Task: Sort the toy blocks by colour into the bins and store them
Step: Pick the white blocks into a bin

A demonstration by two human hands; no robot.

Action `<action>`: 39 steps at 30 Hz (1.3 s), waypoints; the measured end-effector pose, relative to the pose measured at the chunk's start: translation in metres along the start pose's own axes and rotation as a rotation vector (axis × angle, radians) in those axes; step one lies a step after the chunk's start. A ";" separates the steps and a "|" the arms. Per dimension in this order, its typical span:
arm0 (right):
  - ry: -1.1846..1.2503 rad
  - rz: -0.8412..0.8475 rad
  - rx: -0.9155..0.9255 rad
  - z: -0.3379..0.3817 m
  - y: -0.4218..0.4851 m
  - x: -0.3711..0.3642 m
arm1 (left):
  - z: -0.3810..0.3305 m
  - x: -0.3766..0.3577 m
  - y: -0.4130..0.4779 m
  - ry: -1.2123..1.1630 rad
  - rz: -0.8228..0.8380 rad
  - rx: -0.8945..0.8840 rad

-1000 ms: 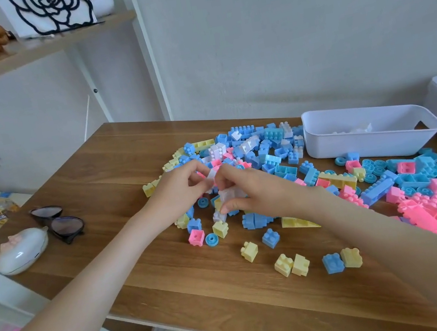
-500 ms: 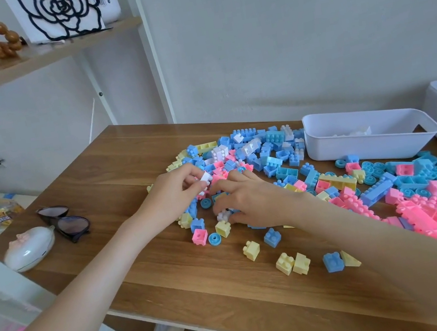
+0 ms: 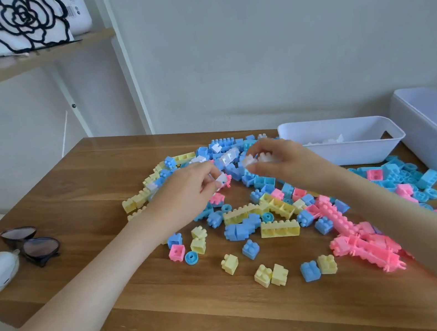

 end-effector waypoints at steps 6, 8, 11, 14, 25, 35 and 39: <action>-0.244 -0.308 -0.183 -0.071 0.025 0.077 | -0.054 -0.029 0.069 -0.138 -0.055 -0.101; -0.310 -0.336 -0.222 -0.093 0.033 0.091 | -0.074 -0.043 0.095 -0.150 -0.072 -0.150; -0.484 -0.221 -0.262 -0.119 0.038 0.099 | -0.101 -0.070 0.125 -0.112 -0.048 -0.220; -0.465 -0.095 -0.255 -0.132 0.037 0.096 | -0.111 -0.100 0.142 -0.003 0.054 -0.259; -0.430 -0.219 0.230 -0.070 0.040 0.066 | -0.048 -0.076 0.123 -0.022 0.113 -0.126; -0.623 0.168 0.085 -0.050 0.046 -0.027 | 0.024 -0.060 0.091 0.258 0.281 0.105; -0.815 0.162 0.043 -0.056 0.048 -0.034 | 0.022 -0.063 0.088 0.339 0.348 0.048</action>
Point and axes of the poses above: each hand's wrist, its own y-axis towards the middle knuckle, its own x-axis out of the back of the hand, z = x × y, the point moved 4 cm from there along y, towards the middle knuckle, and after that the axes turned 10 degrees about -z, right-handed, at the moved point
